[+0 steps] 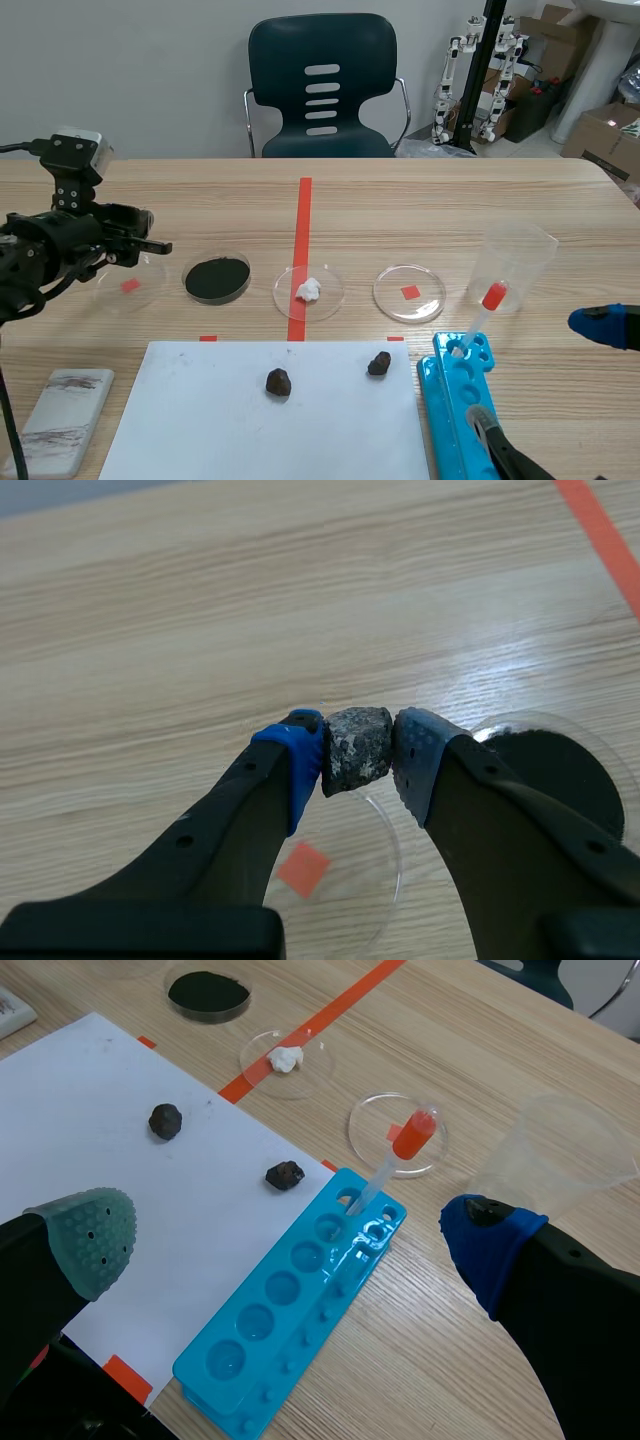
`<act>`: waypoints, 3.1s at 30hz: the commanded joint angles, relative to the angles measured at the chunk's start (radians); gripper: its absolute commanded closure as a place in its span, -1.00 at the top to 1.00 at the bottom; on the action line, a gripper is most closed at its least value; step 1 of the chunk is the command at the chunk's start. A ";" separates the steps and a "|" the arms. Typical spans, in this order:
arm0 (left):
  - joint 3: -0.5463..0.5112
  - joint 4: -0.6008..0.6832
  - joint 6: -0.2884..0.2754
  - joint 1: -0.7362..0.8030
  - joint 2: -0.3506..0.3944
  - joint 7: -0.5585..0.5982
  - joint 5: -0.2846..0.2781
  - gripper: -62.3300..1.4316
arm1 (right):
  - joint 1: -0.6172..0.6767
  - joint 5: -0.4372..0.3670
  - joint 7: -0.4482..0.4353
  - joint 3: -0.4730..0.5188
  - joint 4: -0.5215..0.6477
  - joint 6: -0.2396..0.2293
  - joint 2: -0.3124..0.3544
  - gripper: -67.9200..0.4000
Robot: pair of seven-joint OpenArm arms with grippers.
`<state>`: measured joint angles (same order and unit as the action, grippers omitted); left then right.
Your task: Put the mineral in the empty petri dish
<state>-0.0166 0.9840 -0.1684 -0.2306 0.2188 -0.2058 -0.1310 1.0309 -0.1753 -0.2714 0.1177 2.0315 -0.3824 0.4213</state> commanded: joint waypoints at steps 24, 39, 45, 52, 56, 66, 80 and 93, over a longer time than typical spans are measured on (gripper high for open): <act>-0.008 -0.269 0.019 -0.120 0.009 0.022 0.017 -0.59 | -0.003 -0.011 -0.012 0.006 0.005 -0.001 0.000 0.90; -0.008 -0.363 0.024 -0.153 0.009 0.029 0.017 -0.59 | -0.003 -0.011 -0.012 0.006 0.005 -0.001 0.000 0.90; -0.008 -0.363 0.024 -0.153 0.010 0.029 0.017 -0.38 | -0.003 -0.011 -0.012 0.006 0.005 -0.001 0.000 0.90; -0.021 -0.354 0.024 -0.152 0.018 0.028 0.008 0.24 | -0.003 -0.011 -0.012 0.006 0.005 -0.001 0.000 0.90; -0.063 -0.334 0.024 -0.150 0.021 0.021 0.008 0.62 | -0.003 -0.011 -0.012 0.006 0.005 -0.001 0.000 0.90; -0.083 -0.168 -0.029 -0.059 0.034 0.024 -0.006 1.00 | -0.003 -0.011 -0.012 0.006 0.005 -0.001 0.000 0.90; -0.083 -0.060 -0.056 0.003 0.034 0.026 0.067 1.00 | -0.003 -0.011 -0.012 0.006 0.005 -0.001 0.000 0.90; -0.083 -0.060 -0.056 0.003 0.034 0.026 0.069 1.00 | -0.003 -0.011 -0.012 0.006 0.005 -0.001 0.000 0.90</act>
<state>-0.0986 0.9188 -0.2291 -0.2108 0.2432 -0.1936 -0.0563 1.0309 -0.1753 -0.2718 0.1177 2.0315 -0.3824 0.4213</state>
